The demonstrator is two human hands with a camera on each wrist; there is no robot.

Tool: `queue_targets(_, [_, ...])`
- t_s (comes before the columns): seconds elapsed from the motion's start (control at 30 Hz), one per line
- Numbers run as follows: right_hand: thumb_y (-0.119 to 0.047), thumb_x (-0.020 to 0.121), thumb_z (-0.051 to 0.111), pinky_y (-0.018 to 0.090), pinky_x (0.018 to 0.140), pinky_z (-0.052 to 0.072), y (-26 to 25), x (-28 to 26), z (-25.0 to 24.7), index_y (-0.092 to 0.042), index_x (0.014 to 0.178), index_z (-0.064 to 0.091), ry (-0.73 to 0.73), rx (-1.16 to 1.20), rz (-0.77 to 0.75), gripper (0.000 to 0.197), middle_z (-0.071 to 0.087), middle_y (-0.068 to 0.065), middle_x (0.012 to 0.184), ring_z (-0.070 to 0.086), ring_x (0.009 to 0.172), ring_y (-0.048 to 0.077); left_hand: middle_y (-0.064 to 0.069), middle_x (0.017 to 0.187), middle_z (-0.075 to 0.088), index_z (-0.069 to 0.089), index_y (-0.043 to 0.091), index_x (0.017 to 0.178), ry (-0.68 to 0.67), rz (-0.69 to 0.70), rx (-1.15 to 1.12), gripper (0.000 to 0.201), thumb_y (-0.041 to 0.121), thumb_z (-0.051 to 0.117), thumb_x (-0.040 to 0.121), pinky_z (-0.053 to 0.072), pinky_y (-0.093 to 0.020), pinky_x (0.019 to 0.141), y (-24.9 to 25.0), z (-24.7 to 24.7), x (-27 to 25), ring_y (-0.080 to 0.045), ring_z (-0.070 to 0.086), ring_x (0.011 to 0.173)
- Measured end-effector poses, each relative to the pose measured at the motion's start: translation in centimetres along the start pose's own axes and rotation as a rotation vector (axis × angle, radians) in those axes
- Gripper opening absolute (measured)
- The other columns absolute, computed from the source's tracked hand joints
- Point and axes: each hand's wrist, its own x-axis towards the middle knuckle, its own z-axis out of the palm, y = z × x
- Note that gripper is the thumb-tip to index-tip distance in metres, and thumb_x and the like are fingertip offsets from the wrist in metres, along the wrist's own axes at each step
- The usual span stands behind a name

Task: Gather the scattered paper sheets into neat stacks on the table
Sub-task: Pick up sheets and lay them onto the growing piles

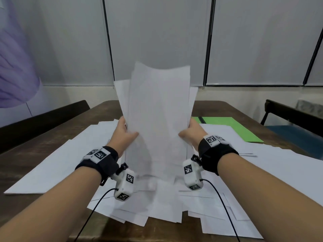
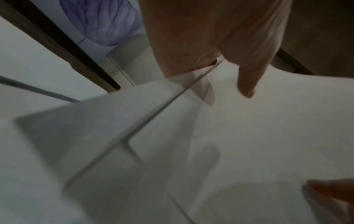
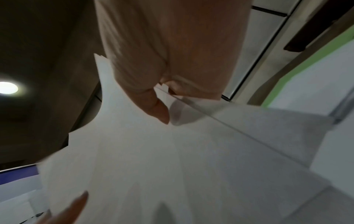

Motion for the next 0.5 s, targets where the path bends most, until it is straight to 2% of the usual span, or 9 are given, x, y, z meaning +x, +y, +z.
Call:
queue_targets(0.07, [-0.005,0.057,0.054,0.043,0.085,0.056,-2.8,-0.4,0.0,-0.018,0.121,0.051,0.027,0.076,-0.100,0.066,0.068,0.007,0.104,0.066,0.097,0.027,0.005,0.119,0.062,0.039,0.022,0.127,0.047,0.089,-0.066,0.053,0.001,0.066,0.086,0.052,-0.025,0.086,1.5,-0.1,0.5,-0.008,0.063,0.106])
queue_targets(0.13, [0.001,0.064,0.067,0.040,0.089,0.054,-4.3,-0.5,0.0,-0.016,0.126,0.045,0.015,0.170,-0.142,0.069,0.065,0.007,0.112,0.065,0.101,0.023,0.010,0.121,0.061,0.039,0.022,0.131,0.091,0.135,-0.087,0.056,0.014,0.070,0.086,0.051,-0.020,0.086,2.4,-0.4,0.9,-0.002,0.061,0.108])
queue_targets(0.2, [0.006,0.071,0.075,0.038,0.093,0.052,-4.4,-0.5,0.1,-0.016,0.126,0.042,0.013,0.233,-0.144,0.068,0.064,0.008,0.118,0.064,0.107,0.021,0.011,0.126,0.059,0.037,0.024,0.136,0.136,0.142,-0.089,0.061,0.025,0.071,0.085,0.048,-0.027,0.093,2.4,-0.7,1.2,-0.005,0.059,0.113])
queue_targets(0.27, [0.001,0.071,0.079,0.039,0.092,0.053,-3.5,-0.5,0.4,-0.020,0.126,0.041,0.024,0.247,-0.122,0.070,0.065,0.007,0.118,0.065,0.107,0.022,0.011,0.130,0.056,0.032,0.026,0.141,0.166,0.136,-0.080,0.067,0.030,0.070,0.086,0.046,-0.031,0.098,1.6,-1.0,1.3,-0.005,0.056,0.118])
queue_targets(0.33, [-0.006,0.071,0.080,0.039,0.086,0.054,-2.1,-0.8,0.5,-0.024,0.125,0.042,0.020,0.224,-0.062,0.068,0.067,0.008,0.115,0.067,0.102,0.024,0.011,0.131,0.054,0.030,0.026,0.141,0.167,0.085,-0.054,0.066,0.032,0.068,0.087,0.043,-0.033,0.102,0.4,-1.0,0.9,-0.005,0.054,0.119])
queue_targets(0.43, [-0.008,0.078,0.076,0.031,0.076,0.052,-0.1,-1.3,1.1,-0.017,0.118,0.047,-0.022,0.150,0.045,0.050,0.067,0.008,0.113,0.066,0.099,0.024,0.011,0.124,0.058,0.038,0.025,0.132,0.125,-0.033,0.003,0.054,0.038,0.066,0.087,0.043,-0.038,0.103,-2.2,-1.1,0.0,-0.007,0.056,0.115])
queue_targets(0.5, [-0.006,0.079,0.074,0.038,0.086,0.054,1.0,-1.3,1.8,-0.012,0.118,0.049,-0.035,0.112,0.073,0.047,0.066,0.010,0.115,0.065,0.103,0.026,0.009,0.119,0.060,0.043,0.024,0.125,0.126,-0.086,0.029,0.041,0.035,0.062,0.090,0.046,-0.037,0.099,-3.5,-0.8,-0.6,-0.013,0.058,0.113])
